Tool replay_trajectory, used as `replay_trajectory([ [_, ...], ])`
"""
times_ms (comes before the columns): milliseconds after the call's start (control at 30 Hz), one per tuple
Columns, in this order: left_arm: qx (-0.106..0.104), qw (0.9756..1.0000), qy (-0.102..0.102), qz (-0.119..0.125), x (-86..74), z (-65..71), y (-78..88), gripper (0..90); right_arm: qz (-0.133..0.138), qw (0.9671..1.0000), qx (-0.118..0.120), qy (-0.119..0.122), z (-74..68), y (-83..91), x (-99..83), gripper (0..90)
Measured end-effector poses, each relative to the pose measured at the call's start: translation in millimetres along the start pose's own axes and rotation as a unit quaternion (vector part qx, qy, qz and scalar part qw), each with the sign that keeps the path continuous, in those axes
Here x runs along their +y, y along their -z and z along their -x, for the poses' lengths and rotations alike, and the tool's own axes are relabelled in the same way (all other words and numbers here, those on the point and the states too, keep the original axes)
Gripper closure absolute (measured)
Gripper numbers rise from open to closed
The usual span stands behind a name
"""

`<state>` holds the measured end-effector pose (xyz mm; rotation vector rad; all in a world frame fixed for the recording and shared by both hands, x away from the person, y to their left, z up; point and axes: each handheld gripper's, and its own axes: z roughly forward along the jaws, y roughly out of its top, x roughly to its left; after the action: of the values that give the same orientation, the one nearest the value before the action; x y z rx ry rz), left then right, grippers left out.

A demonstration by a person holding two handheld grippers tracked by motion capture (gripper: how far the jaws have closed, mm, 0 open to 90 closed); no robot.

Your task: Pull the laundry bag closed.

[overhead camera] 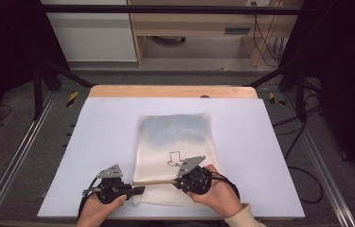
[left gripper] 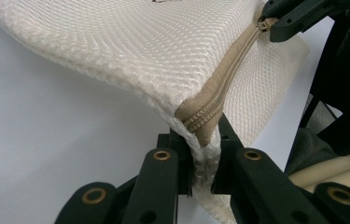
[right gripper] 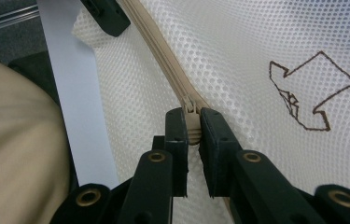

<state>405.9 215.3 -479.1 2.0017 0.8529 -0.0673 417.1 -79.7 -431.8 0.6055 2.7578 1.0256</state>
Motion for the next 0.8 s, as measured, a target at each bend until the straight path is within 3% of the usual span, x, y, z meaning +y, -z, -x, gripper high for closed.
replay_trajectory([
  [800, 0.001, 1.0, -0.002, -0.003, -1.1, 2.0, -0.8, 82.3, 0.003, 0.9999, -0.007, -0.012, 2.8, 8.8, -14.3, 81.9],
])
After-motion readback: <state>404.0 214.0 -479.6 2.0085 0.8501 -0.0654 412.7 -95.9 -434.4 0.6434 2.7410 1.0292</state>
